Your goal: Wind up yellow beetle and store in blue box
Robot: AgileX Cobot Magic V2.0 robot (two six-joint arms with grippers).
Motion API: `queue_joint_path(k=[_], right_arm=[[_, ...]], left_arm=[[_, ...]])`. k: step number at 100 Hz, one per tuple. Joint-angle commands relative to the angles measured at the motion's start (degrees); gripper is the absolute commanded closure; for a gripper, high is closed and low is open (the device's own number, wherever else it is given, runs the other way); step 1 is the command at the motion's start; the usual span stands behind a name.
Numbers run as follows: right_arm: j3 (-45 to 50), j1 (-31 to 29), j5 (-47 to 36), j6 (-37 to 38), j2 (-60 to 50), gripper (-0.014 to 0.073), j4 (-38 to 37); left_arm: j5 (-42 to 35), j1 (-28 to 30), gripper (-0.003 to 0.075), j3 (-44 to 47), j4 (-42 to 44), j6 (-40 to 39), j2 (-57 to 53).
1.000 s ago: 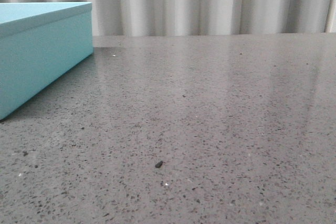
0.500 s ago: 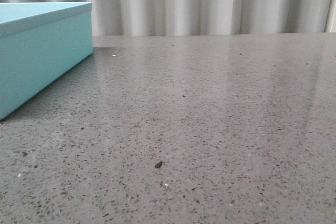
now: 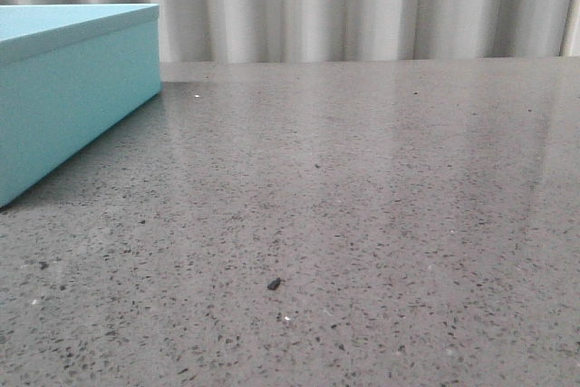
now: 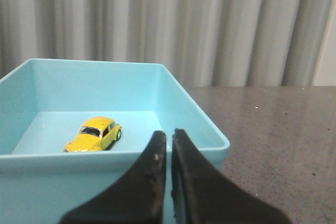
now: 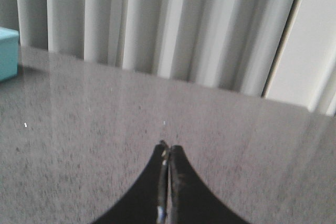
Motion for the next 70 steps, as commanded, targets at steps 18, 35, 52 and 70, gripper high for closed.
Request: queue_joint_path(k=[18, 35, 52, 70], right_arm=[[6.8, -0.4, -4.5, -0.6, -0.4, 0.0646, -1.0], [11.4, -0.4, -8.0, -0.6, -0.4, 0.0646, -1.0], [13.8, -1.9, -8.6, -0.6, -0.4, 0.0646, -1.0], [14.7, -5.0, -9.3, -0.6, -0.4, 0.0646, -0.6]], left_arm=[[-10.3, 1.5, 0.0741, 1.3, -0.5, -0.4, -1.8], [-10.3, 1.5, 0.0741, 3.9, 0.9, -0.4, -1.8], [-12.7, 1.5, 0.0741, 7.4, 1.6, -0.4, -1.8], [-11.8, 1.5, 0.0741, 10.7, 1.8, -0.4, -1.8]])
